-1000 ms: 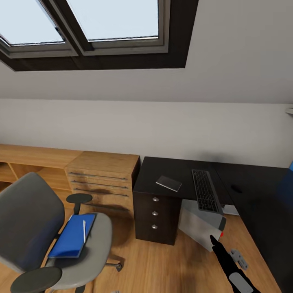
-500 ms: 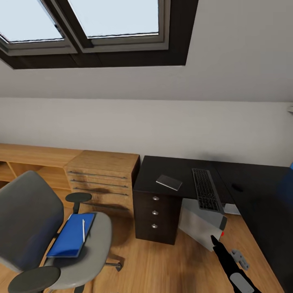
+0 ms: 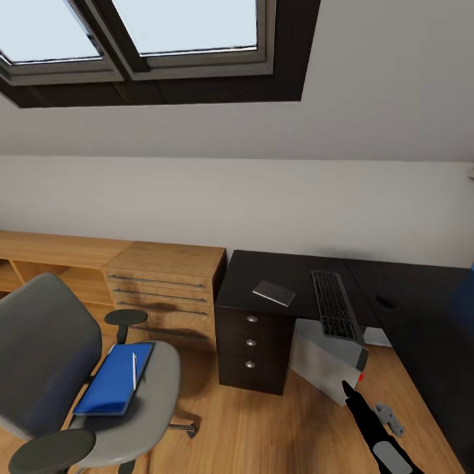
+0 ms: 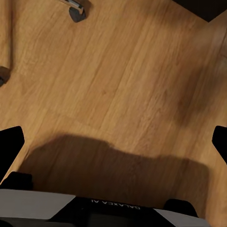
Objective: In the bedroom, organize the workspace by keeping the computer under the desk, ensuring the monitor is on the desk, placing the keyboard on the desk next to the monitor, placing the mouse on the desk next to the keyboard, moving the folder from the swivel chair onto the desk next to the mouse, stacking the notebook on top of the folder with the pen on top of the notebook, and positioning the swivel chair next to the desk.
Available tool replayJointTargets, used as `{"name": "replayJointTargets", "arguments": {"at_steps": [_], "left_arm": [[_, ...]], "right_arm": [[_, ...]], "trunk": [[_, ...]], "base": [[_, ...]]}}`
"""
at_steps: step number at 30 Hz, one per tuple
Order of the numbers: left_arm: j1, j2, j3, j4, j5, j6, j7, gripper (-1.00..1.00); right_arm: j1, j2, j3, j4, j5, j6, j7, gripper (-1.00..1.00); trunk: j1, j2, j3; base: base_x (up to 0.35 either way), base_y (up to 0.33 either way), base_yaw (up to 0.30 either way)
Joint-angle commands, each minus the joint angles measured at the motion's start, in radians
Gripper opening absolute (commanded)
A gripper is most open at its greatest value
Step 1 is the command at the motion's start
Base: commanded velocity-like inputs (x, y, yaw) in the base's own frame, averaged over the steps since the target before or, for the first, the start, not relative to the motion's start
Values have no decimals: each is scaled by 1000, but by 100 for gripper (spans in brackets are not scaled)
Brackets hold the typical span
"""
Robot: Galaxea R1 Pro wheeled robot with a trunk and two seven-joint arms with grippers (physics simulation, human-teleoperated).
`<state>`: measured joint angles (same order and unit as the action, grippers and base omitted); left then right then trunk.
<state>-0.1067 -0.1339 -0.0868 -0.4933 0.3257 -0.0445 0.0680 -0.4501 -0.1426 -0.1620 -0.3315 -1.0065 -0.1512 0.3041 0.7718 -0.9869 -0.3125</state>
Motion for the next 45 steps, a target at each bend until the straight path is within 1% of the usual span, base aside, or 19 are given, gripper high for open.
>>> {"name": "replayJointTargets", "arguments": {"at_steps": [1, 15, 18, 20, 27, 34, 38, 41, 43, 44, 45], "left_arm": [[-1, 1, -8, 1, 10, -5, 7, 100], [-1, 2, -8, 2, 10, -4, 7, 100], [-1, 2, -8, 2, 10, -5, 7, 100], [-1, 2, -8, 2, 10, -5, 8, 100], [-1, 2, -7, 2, 12, -5, 7, 100], [-1, 2, -7, 2, 13, -4, 7, 100], [-1, 2, -7, 2, 13, -5, 7, 100], [-1, 1, -7, 2, 13, -4, 7, 100], [-1, 1, -7, 2, 13, -4, 7, 100], [-1, 1, -7, 2, 13, -4, 7, 100], [-1, 1, -7, 2, 12, -4, 7, 100]], "right_arm": [[-1, 0, -1, 2, -11, -1, 7, 100], [-1, -1, -1, 2, -11, -1, 8, 100], [0, -9, 0, 4, -3, -1, 10, 100], [0, -18, 1, 14, 10, 0, 11, 100], [1, -23, 1, 29, 23, 0, 11, 100], [1, -25, -5, 28, 18, 3, 14, 100], [0, -29, -7, 19, 15, 10, 29, 100], [-1, -43, -24, -14, 4, 37, 44, 100], [-1, -53, -41, -38, -12, 73, 48, 100], [-1, -58, -50, -51, -23, 98, 50, 100], [-1, -66, -68, -78, -46, 158, 52, 100]], "trunk": [[4, -8, -4], [58, -106, -48], [69, -127, -58], [77, -141, -64], [104, -190, -86], [131, -239, -108], [146, -267, -120], [157, -288, -130], [165, -302, -136], [169, -309, -139], [173, -316, -142]], "base": [[0, 0, 0], [0, 0, 0], [0, 0, 0], [0, 0, 0], [0, 0, 0], [0, 0, 0], [0, 0, 0], [0, 0, 0], [0, 0, 0], [0, 0, 0], [0, 0, 0]]}}
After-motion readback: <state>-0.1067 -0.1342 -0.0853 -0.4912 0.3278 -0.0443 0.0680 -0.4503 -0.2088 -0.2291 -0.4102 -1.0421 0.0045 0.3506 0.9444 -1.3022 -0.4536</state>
